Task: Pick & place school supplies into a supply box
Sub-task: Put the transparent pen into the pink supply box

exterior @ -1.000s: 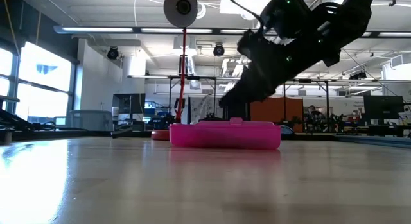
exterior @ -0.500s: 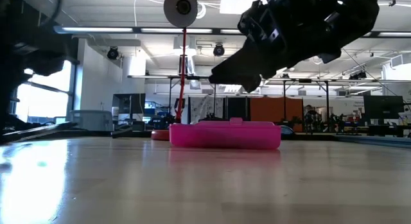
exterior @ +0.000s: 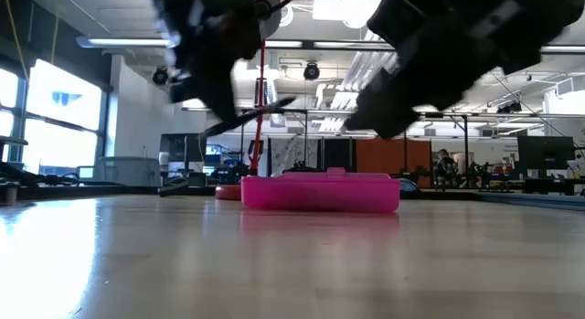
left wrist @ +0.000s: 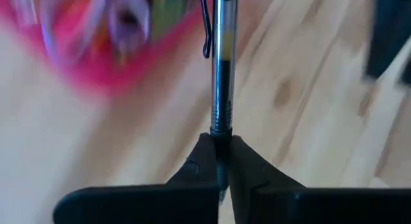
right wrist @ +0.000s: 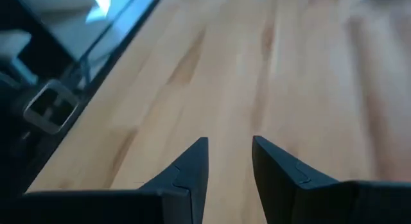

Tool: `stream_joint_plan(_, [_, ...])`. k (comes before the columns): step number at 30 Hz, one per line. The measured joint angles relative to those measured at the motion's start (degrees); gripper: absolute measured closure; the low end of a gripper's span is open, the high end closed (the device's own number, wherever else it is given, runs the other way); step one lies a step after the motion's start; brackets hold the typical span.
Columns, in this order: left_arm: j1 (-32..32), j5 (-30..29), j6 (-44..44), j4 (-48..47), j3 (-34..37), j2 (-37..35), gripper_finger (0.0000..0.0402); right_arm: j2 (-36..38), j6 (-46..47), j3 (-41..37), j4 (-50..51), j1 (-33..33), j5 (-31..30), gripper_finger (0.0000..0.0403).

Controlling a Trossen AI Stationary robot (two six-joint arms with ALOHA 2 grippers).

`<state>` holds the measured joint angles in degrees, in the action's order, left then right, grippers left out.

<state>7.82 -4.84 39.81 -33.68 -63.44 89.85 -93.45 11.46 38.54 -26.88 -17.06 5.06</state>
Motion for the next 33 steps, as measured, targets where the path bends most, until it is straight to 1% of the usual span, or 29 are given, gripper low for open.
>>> stream_joint_plan(5, [-7.60, 2.65, -21.64, 0.43, -8.08, 1.90, 0.0364, 0.00, 6.20, 0.00, 8.45, -4.51, -2.86, 0.0304])
stream_joint_plan(8, [-10.74, 2.80, -31.92, -0.19, -10.70, 4.21, 0.0363, 0.00, 8.10, -0.06, 11.41, -6.65, -6.72, 0.0304])
stream_joint_plan(9, [-11.55, 2.81, -34.81, 0.90, -11.75, 5.40, 0.0363, 0.00, 8.18, -0.02, 11.97, -7.29, -8.31, 0.0304])
stream_joint_plan(12, [-13.67, 2.77, -41.38, -0.16, -13.66, 8.65, 0.0363, 0.00, 8.09, -0.05, 12.56, -8.65, -12.62, 0.0304])
stream_joint_plan(14, [-14.42, 2.54, -45.39, 1.22, -14.88, 10.99, 0.0362, 0.00, 8.07, -0.01, 12.56, -9.11, -14.38, 0.0304])
stream_joint_plan(15, [-14.80, 2.50, -47.25, -0.61, -14.85, 11.79, 0.0362, 0.00, 8.08, -0.02, 12.60, -9.21, -15.13, 0.0304])
stream_joint_plan(18, [-15.00, 2.01, -53.47, -0.67, -15.48, 14.81, 0.0362, 0.00, 8.61, -0.04, 12.96, -9.49, -16.76, 0.0304])
stream_joint_plan(19, [-15.00, 1.91, -55.50, -3.11, -15.26, 15.29, 0.0362, 0.00, 8.90, -0.04, 12.95, -9.51, -16.92, 0.0304])
stream_joint_plan(20, [-14.96, 1.41, -57.67, -3.61, -15.26, 16.23, 0.0362, 0.02, 9.32, 0.01, 13.02, -9.51, -16.96, 0.0304])
stream_joint_plan(21, [-14.90, 1.29, -59.53, -2.29, -15.52, 17.04, 0.0362, 0.02, 9.44, 0.02, 13.10, -9.51, -16.96, 0.0304])
stream_joint_plan(23, [-14.83, 0.97, -60.99, -5.37, -15.22, 17.85, 0.0362, 0.02, 9.29, -0.07, 13.08, -9.51, -16.98, 0.0304])
stream_joint_plan(25, [-14.50, 0.29, -60.76, -3.46, -15.44, 18.84, 0.0362, 0.02, 9.31, 0.04, 12.98, -9.51, -17.37, 0.0304])
stream_joint_plan(28, [-14.56, -1.00, -58.67, -3.52, -15.28, 18.81, 0.0359, 0.02, 9.24, 0.01, 12.67, -9.51, -18.70, 0.0304])
stream_joint_plan(29, [-14.56, -1.39, -58.28, -1.41, -15.39, 18.83, 0.0356, 0.02, 9.20, 0.02, 12.57, -9.50, -18.99, 0.0304])
stream_joint_plan(33, [-14.58, -2.16, -57.61, 1.52, -15.39, 18.83, 0.0327, 0.02, 9.39, 0.00, 12.51, -9.29, -19.08, 0.0304])
